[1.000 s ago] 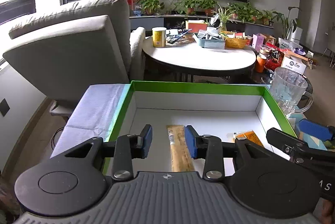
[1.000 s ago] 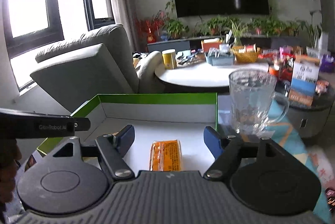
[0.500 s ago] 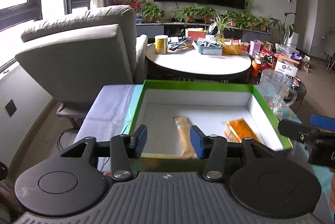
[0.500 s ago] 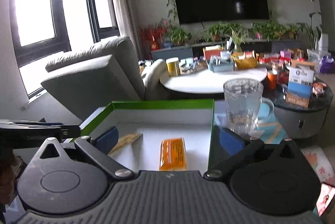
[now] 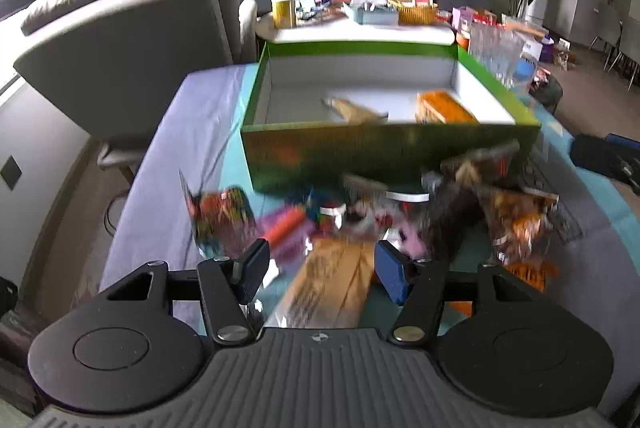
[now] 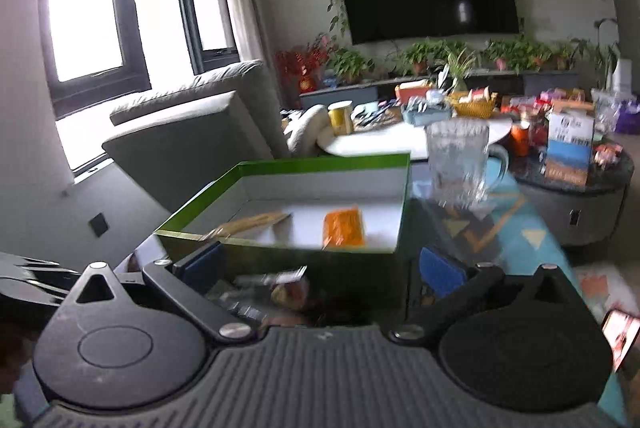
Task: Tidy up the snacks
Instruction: 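Withdraw both tools from the box back toward the pile, then grasp the beige printed paper packet with the left tool while the right tool reaches into the pile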
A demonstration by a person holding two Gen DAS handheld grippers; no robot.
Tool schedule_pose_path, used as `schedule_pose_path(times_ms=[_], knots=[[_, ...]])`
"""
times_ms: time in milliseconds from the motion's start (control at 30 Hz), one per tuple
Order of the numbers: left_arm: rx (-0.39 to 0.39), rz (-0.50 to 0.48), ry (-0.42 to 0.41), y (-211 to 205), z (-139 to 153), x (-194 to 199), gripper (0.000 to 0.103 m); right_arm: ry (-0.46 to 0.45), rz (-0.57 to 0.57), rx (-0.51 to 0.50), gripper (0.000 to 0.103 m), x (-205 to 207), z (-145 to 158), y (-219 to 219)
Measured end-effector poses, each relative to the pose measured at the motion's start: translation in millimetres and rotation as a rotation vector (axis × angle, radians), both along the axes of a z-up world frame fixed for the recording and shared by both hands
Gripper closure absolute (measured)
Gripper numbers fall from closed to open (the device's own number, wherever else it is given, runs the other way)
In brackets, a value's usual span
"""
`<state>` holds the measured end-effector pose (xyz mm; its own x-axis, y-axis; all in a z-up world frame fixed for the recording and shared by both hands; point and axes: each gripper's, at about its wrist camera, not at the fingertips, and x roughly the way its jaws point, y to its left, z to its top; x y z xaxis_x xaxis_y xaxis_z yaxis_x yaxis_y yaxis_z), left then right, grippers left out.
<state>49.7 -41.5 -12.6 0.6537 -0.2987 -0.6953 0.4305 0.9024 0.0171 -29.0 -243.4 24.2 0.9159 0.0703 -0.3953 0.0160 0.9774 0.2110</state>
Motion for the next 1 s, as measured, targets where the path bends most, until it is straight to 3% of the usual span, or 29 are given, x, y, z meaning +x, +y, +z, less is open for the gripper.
schedule_pose_path(times_ms=[200,367,600,900,1000], knots=[[0.018,0.017,0.032,7,-15,-1,0.046,0.043,0.139,-0.092,0.0,-25,-17,22],[-0.001,0.026,0.048,12,-24,-1,0.044,0.109,0.209,-0.091,0.0,-28,-36,37],[-0.005,0.013,0.04,10,-26,-2,0.041,0.221,0.231,-0.078,0.0,-9,-59,48],[-0.027,0.007,0.031,12,-19,-4,0.041,0.222,0.233,-0.1,0.0,-1,-66,53],[-0.002,-0.013,0.03,7,-21,-3,0.041,0.217,0.234,-0.119,0.0,0,-68,56]])
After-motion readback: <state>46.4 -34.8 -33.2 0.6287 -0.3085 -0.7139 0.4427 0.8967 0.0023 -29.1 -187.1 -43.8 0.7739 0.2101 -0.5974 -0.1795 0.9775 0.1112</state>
